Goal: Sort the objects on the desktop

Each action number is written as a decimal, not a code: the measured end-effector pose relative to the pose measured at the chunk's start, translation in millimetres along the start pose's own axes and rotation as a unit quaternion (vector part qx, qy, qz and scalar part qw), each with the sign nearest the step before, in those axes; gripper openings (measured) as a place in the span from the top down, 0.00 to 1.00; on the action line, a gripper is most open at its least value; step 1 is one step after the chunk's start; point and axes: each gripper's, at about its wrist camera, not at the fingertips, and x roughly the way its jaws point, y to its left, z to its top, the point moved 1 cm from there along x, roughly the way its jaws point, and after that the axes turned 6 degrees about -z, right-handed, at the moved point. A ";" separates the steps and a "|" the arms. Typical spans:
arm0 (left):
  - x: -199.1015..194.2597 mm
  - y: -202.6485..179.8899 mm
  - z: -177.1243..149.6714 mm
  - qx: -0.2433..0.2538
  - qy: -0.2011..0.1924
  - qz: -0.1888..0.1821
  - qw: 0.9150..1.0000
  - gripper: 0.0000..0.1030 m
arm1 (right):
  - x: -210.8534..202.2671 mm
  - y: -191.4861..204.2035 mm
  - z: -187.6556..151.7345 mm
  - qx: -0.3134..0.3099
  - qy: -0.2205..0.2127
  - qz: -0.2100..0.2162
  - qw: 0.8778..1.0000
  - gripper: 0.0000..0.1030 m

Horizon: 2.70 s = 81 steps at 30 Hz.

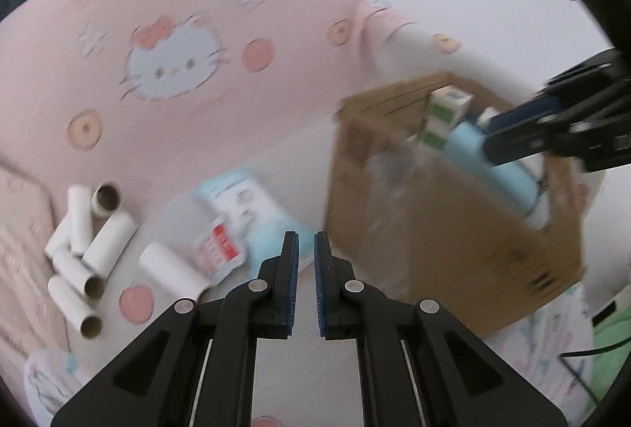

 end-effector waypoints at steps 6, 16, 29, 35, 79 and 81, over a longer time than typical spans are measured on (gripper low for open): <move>10.6 50.0 -33.2 -0.052 0.002 0.042 0.998 0.93 | 3.7 31.9 -1.1 -0.028 0.010 0.001 1.000 0.80; 14.7 104.4 -26.0 -0.148 -0.025 0.054 0.987 0.93 | 27.1 97.8 17.3 -0.098 -0.006 -0.022 0.995 0.80; -8.1 173.1 -28.4 -0.286 -0.071 0.042 0.955 0.93 | 55.8 196.5 30.2 -0.201 -0.096 -0.002 0.975 0.80; -0.3 214.1 -44.0 -0.392 -0.067 0.000 0.917 0.93 | 82.7 190.1 36.9 -0.145 -0.083 0.075 0.983 0.80; 110.5 251.7 -74.9 -0.573 0.045 -0.122 0.809 0.59 | 225.1 171.6 85.4 0.023 0.032 0.171 0.985 0.62; 116.3 250.2 -75.4 -0.573 0.057 -0.123 0.808 0.58 | 230.0 170.4 83.8 0.036 0.038 0.180 0.982 0.60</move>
